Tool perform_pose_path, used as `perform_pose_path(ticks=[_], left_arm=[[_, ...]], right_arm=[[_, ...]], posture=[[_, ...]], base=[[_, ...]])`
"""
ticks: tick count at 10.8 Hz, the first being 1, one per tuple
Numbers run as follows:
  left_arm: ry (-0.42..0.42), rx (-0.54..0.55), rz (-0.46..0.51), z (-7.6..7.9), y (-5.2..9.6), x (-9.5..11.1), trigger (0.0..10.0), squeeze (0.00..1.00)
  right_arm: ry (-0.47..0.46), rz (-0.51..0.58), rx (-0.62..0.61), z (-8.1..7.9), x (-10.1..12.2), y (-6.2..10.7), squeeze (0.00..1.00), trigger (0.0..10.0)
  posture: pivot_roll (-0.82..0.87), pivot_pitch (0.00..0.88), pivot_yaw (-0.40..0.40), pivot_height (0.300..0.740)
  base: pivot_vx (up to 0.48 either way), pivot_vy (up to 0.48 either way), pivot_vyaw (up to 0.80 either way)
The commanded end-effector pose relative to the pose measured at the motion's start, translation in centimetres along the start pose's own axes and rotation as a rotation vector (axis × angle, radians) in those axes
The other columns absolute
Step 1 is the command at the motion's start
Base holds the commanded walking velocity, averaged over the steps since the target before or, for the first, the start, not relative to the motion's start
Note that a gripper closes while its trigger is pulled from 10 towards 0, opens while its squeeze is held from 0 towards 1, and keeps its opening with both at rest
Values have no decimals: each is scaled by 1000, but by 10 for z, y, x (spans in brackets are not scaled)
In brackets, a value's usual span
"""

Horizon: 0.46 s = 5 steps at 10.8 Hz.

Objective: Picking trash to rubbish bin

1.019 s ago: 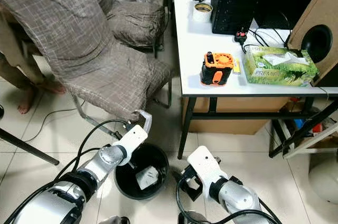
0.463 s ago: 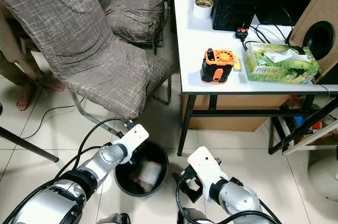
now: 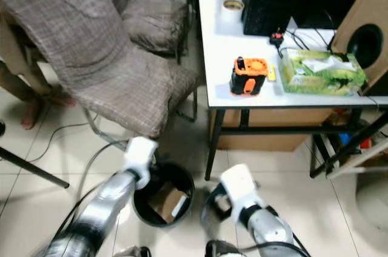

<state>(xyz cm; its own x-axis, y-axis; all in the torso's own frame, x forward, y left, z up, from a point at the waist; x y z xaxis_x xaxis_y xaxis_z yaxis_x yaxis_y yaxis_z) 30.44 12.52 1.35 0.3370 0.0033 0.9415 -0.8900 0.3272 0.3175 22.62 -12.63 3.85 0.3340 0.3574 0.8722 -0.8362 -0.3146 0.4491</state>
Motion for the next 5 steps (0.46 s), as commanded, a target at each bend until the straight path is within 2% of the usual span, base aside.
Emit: perform_pose_path(ticks=[1,2,3,5], left_arm=[[-5,17,50,-2,2,13,10000,0],[-63,56,101,-7,20,19,10000,0],[-78,79,99,-10,32,20,10000,0],[-58,144,50,-15,57,14,10000,0]], right_arm=[[-20,-4,-49,8,-3,2,0,10000],[-64,8,-81,12,-3,-1,0,10000],[-87,19,-95,15,-2,-5,0,10000],[-54,41,-52,5,3,-19,0,10000]], posture=[[-130,59,-28,740],[-96,43,-52,740],[-78,34,-64,740],[-52,19,-74,740]], base=[[0,0,0],[0,0,0],[0,0,0],[0,0,0]])
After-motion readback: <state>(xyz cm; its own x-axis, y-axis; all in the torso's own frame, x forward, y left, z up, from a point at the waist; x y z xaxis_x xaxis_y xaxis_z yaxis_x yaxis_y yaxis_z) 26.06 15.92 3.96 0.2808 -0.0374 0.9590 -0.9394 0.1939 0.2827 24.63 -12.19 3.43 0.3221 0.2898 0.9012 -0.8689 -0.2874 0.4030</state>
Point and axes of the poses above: a point about 5 cm out from each wrist's last joint towards the gripper, its own y axis pointing back from the gripper into the wrist, its own x axis along the axis of the wrist's last joint, z = x × y, the point moved 3 cm from there along -y, pointing out of the wrist towards the gripper, and after that the axes turned 8 degrees about y, right-handed, at the moved point
